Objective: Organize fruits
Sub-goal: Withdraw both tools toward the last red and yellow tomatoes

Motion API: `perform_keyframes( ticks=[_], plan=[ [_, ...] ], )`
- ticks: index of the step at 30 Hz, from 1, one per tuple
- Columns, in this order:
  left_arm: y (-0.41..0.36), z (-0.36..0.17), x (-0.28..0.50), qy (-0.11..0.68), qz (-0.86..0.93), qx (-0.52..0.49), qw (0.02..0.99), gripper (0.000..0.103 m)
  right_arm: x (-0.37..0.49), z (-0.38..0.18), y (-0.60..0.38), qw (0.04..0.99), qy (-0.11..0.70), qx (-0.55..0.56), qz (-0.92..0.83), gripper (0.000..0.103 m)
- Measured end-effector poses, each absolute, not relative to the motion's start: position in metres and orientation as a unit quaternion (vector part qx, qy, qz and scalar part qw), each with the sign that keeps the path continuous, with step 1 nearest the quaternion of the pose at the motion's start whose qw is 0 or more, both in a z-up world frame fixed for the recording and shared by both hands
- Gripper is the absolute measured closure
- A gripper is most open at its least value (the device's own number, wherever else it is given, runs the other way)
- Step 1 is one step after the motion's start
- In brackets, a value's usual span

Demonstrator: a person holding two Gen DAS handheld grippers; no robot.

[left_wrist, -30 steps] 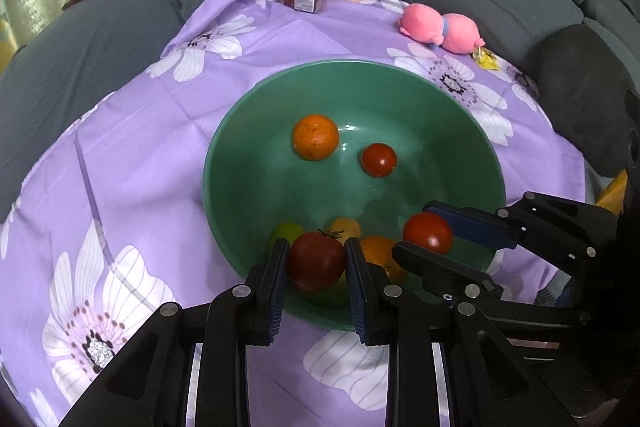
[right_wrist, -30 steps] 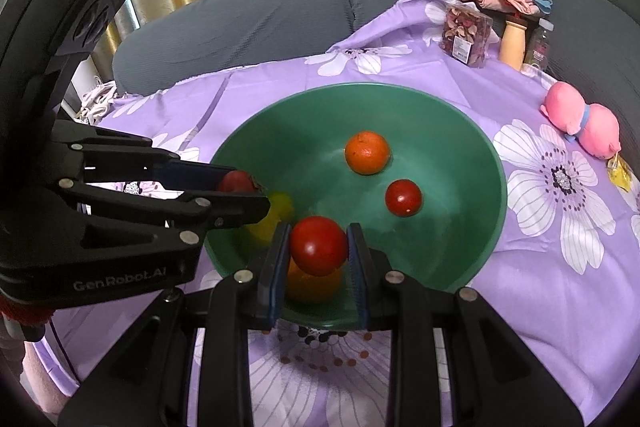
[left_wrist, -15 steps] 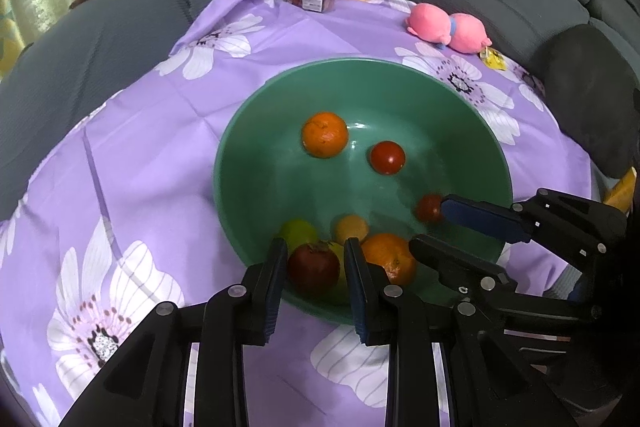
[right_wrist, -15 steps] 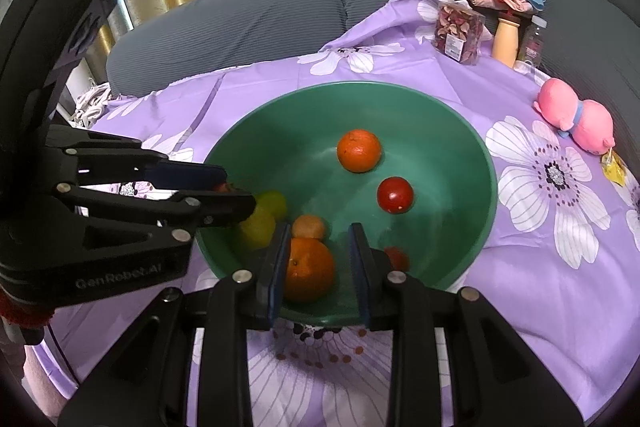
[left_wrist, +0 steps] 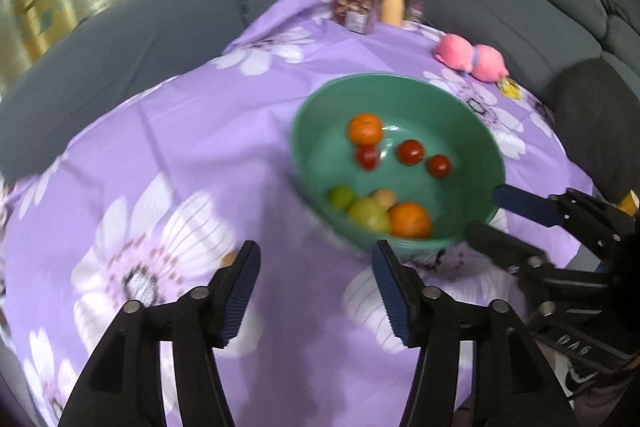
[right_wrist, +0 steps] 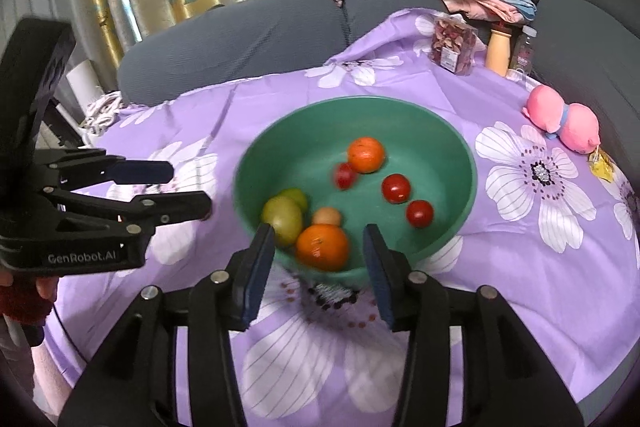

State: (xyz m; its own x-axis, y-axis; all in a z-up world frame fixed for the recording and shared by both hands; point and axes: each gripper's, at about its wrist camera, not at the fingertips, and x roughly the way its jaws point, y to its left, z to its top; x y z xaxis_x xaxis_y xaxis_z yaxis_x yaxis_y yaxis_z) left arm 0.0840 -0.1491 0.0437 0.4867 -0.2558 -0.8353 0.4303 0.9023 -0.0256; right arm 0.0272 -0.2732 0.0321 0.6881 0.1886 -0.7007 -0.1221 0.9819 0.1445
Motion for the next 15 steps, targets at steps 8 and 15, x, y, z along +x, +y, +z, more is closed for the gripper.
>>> perform_keyframes(
  ticks=[8, 15],
  plan=[
    [-0.084, 0.042, 0.048, 0.474, -0.147, 0.030, 0.867, 0.044, 0.002, 0.033, -0.233, 0.907, 0.400, 0.020, 0.129, 0.055],
    [-0.043, 0.033, 0.018, 0.487, -0.114, 0.003, 0.866, 0.044, -0.015, 0.035, -0.198, 0.901, 0.403, 0.000, 0.160, 0.053]
  ],
)
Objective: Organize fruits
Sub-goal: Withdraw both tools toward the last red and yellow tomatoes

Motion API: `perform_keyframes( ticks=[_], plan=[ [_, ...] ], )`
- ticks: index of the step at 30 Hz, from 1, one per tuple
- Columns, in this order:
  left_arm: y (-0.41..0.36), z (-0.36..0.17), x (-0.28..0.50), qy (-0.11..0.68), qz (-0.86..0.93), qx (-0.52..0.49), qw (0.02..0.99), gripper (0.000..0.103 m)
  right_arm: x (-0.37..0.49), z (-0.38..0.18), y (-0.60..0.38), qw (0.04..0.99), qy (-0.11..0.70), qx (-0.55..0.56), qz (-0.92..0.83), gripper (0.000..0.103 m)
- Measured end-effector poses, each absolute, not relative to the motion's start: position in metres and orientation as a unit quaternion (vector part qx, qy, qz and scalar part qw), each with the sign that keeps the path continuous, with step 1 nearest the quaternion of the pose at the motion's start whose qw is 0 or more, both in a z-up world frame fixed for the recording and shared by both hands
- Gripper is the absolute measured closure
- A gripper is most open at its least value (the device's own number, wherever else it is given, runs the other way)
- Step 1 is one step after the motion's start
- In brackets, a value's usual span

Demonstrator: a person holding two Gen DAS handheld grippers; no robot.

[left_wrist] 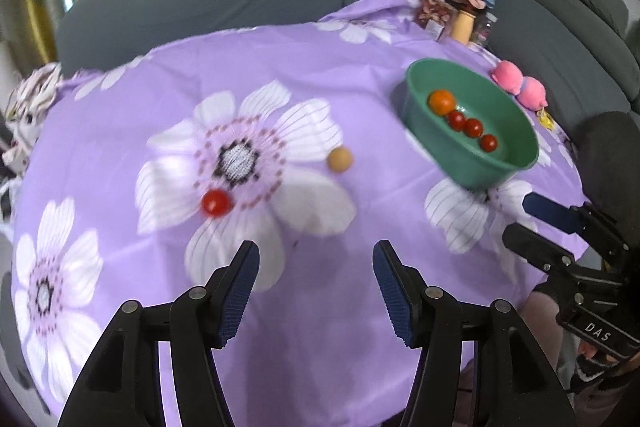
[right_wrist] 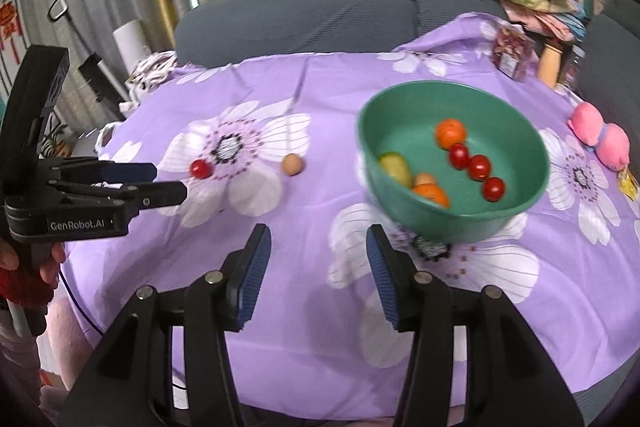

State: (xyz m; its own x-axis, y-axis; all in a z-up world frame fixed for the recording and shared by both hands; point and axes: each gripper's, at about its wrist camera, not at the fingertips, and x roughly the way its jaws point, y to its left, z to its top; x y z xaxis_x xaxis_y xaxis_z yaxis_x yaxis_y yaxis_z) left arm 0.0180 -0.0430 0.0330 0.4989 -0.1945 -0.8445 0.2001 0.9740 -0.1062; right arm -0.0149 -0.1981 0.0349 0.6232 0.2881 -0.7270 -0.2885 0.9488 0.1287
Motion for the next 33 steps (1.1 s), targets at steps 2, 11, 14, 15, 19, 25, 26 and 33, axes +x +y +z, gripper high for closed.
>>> perform_keyframes(
  ticks=[2, 11, 14, 15, 19, 25, 26, 33],
  plan=[
    [-0.035, 0.032, 0.010, 0.487, -0.109, -0.002, 0.867, 0.044, -0.018, 0.037, -0.188, 0.900, 0.403, -0.007, 0.169, 0.053],
    [-0.012, 0.028, -0.009, 0.484, -0.107, -0.024, 0.868, 0.044, -0.031, 0.037, -0.165, 0.895, 0.406, -0.026, 0.181, 0.053],
    [-0.008, 0.024, -0.013, 0.486, -0.111, -0.026, 0.867, 0.044, -0.032, 0.034, -0.159, 0.893, 0.410, -0.031, 0.182, 0.053],
    [-0.008, 0.024, -0.015, 0.486, -0.112, -0.027, 0.866, 0.044, -0.032, 0.033, -0.157, 0.892, 0.413, -0.031, 0.182, 0.053],
    [-0.003, 0.022, -0.019, 0.484, -0.120, -0.031, 0.866, 0.044, -0.032, 0.028, -0.150, 0.888, 0.419, -0.034, 0.185, 0.053],
    [0.004, 0.023, -0.018, 0.478, -0.123, -0.039, 0.869, 0.044, -0.027, 0.025, -0.139, 0.884, 0.424, -0.038, 0.194, 0.052],
    [0.005, 0.022, -0.018, 0.478, -0.122, -0.040, 0.869, 0.044, -0.026, 0.024, -0.138, 0.883, 0.426, -0.038, 0.195, 0.052],
    [0.018, 0.017, -0.012, 0.481, -0.117, -0.052, 0.867, 0.044, -0.013, 0.012, -0.132, 0.874, 0.443, -0.039, 0.197, 0.052]
  ],
)
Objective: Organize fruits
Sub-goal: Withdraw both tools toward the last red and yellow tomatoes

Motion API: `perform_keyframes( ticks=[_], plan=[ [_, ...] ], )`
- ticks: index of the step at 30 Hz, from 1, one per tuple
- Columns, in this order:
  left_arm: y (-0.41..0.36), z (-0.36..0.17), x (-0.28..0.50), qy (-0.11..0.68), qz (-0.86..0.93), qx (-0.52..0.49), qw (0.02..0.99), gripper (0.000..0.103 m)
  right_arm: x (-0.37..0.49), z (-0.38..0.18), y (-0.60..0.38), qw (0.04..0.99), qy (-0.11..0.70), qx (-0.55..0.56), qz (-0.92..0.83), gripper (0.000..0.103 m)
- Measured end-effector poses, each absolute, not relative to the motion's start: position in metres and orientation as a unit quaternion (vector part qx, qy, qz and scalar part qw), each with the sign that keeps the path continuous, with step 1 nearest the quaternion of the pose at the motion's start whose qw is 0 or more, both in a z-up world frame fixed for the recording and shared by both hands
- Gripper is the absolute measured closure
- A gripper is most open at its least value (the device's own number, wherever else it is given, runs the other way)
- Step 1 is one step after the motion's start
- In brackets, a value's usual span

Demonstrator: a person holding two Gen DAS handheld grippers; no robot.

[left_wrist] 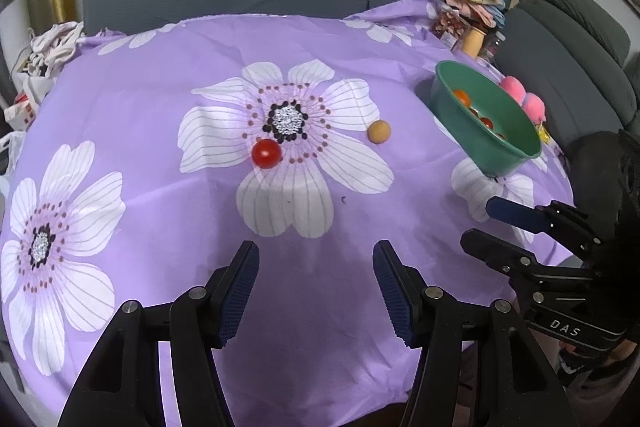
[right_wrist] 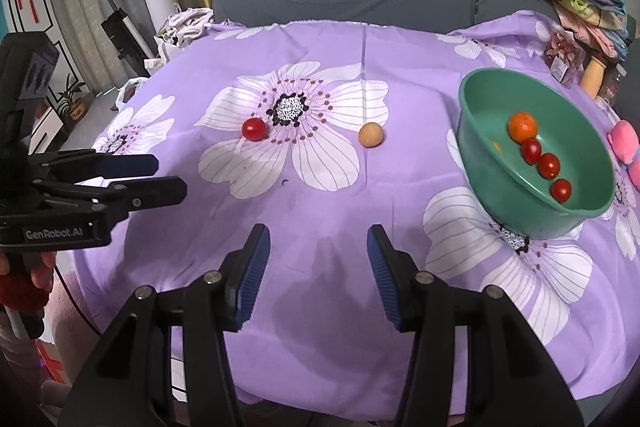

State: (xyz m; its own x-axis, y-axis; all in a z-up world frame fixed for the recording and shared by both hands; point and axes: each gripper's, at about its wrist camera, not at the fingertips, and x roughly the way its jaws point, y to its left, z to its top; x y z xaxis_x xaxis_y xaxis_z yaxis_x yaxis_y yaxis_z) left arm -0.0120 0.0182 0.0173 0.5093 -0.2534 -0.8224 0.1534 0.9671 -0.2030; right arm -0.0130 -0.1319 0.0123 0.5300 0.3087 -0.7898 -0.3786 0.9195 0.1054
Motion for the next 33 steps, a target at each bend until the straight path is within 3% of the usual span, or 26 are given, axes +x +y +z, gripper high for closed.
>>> perform_keyframes(
  ticks=[33],
  plan=[
    [0.026, -0.017, 0.088, 0.520, -0.136, 0.015, 0.843, 0.044, 0.115, -0.034, -0.124, 0.853, 0.499, -0.021, 0.153, 0.053]
  ],
)
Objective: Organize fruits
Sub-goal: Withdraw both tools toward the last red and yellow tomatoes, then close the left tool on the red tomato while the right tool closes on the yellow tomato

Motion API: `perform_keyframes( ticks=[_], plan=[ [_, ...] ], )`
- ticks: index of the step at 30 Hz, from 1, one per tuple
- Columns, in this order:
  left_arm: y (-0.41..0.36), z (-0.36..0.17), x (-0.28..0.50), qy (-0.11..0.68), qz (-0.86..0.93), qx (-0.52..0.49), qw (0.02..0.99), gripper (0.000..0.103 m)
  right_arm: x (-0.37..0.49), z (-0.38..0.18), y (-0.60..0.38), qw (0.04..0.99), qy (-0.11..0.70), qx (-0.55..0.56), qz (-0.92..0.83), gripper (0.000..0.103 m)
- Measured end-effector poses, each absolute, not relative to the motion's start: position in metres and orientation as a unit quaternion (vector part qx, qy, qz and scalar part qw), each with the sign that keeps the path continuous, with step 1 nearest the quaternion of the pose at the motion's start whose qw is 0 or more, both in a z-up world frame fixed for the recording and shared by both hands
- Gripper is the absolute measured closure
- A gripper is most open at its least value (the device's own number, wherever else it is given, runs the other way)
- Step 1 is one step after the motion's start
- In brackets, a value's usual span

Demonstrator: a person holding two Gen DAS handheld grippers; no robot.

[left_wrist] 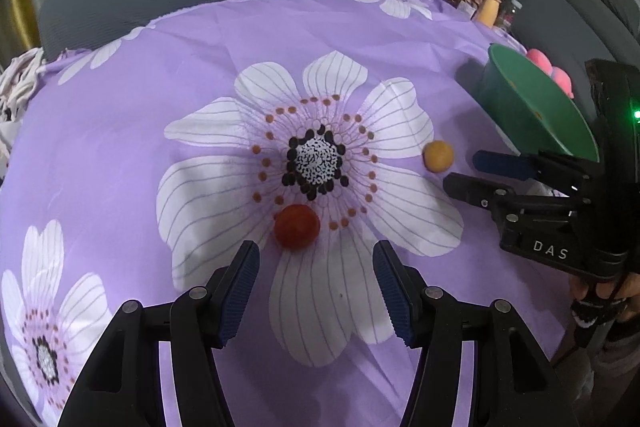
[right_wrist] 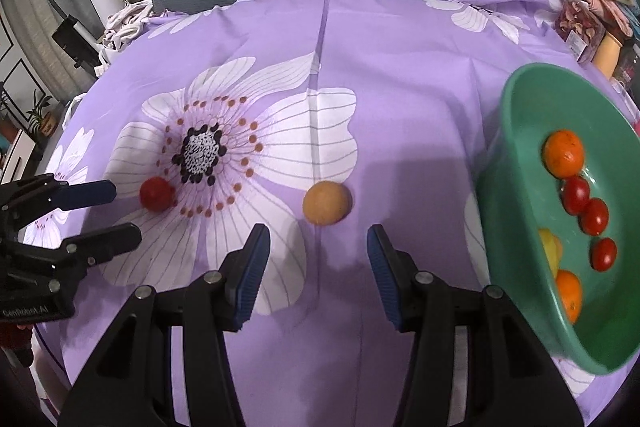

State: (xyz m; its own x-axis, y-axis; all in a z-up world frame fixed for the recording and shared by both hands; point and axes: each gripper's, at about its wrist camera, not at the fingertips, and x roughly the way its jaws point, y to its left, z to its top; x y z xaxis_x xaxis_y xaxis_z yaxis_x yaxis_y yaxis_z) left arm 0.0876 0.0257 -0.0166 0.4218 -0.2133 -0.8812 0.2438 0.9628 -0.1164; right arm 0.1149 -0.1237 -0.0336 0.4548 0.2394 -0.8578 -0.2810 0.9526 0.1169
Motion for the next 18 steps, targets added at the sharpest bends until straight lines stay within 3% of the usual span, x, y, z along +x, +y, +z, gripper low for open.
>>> perform_keyframes(
  ticks=[18],
  plan=[
    [0.021, -0.036, 0.109, 0.541, -0.121, 0.029, 0.832, 0.049, 0.136, -0.044, -0.119, 0.847, 0.509, -0.029, 0.152, 0.053]
  ],
)
